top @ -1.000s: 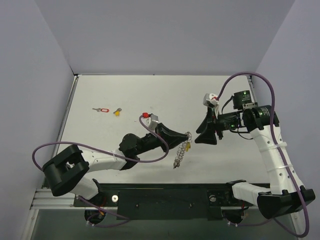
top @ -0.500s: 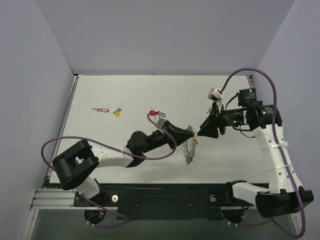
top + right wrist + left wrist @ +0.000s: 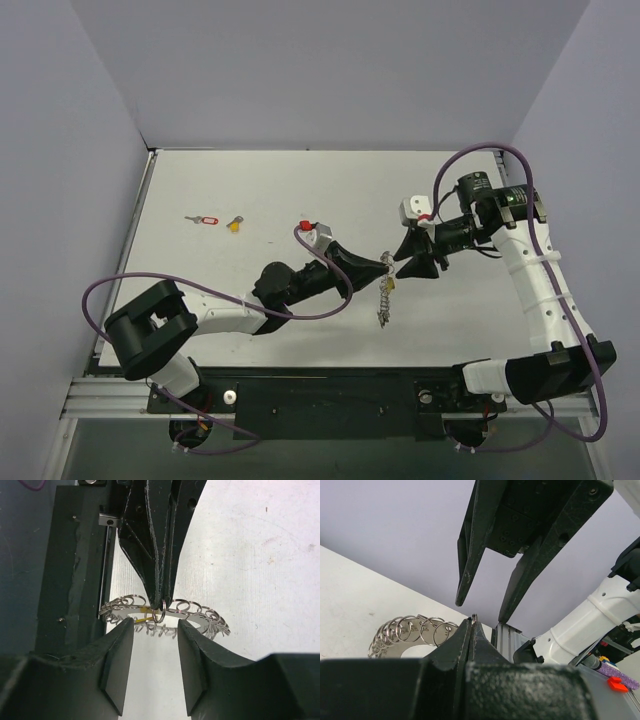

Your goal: Put the keys on the keyring

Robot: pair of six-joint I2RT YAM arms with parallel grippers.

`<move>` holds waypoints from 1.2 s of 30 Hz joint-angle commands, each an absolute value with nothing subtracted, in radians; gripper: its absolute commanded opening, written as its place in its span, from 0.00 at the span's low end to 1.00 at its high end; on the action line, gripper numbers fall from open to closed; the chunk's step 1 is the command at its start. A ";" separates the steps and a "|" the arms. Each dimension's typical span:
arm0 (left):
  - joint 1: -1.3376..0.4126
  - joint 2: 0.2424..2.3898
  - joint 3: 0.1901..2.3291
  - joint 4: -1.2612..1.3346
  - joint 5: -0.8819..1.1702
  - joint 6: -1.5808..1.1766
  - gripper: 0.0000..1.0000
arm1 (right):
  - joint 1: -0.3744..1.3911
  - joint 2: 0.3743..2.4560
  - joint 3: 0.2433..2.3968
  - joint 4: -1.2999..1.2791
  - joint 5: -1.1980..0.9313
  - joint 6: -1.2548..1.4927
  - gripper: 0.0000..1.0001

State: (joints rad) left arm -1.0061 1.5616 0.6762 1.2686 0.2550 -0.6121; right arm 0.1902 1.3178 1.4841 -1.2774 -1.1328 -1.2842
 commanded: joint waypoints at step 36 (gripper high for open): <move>-1.011 1.505 0.718 1.628 0.259 -0.583 0.00 | 0.262 1.319 1.447 -1.384 -1.201 -1.158 0.00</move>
State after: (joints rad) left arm -1.0142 1.5352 0.6762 1.2671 0.3058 -0.5900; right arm 0.2382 1.3319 1.4498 -1.2930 -1.1484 -1.1896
